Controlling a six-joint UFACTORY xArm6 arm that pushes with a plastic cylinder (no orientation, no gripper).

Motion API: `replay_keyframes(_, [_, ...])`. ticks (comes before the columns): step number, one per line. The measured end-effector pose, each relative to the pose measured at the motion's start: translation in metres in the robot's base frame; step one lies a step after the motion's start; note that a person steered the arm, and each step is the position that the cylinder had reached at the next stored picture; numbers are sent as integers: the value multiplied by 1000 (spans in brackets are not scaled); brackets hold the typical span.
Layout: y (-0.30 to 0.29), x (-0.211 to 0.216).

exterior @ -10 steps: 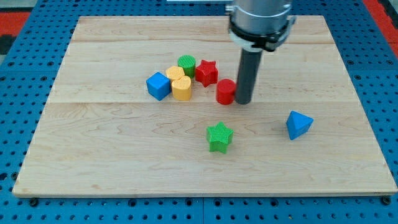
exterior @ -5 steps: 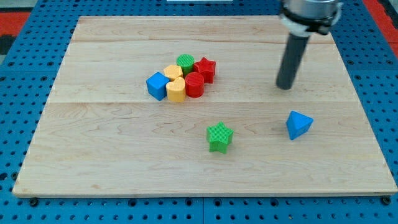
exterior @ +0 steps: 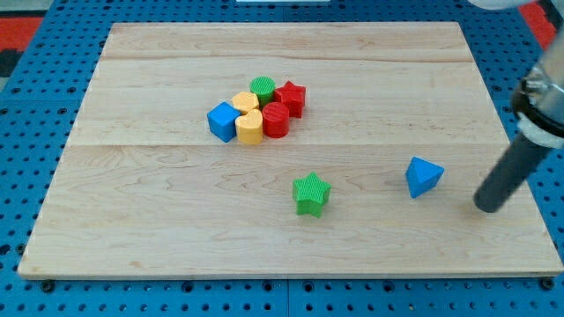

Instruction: Move the blue triangle below the yellow heart

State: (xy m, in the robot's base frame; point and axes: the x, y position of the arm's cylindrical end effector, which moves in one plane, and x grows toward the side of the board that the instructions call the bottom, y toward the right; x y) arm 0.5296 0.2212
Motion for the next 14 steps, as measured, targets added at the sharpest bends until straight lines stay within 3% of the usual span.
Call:
replay_keyframes(1, [-40, -24])
replay_keyframes(6, [-194, -56])
replay_keyframes(8, [-117, -43])
replay_keyframes(10, [-145, -78])
replay_keyframes(13, [-221, -71])
replay_keyframes(14, [-197, -71])
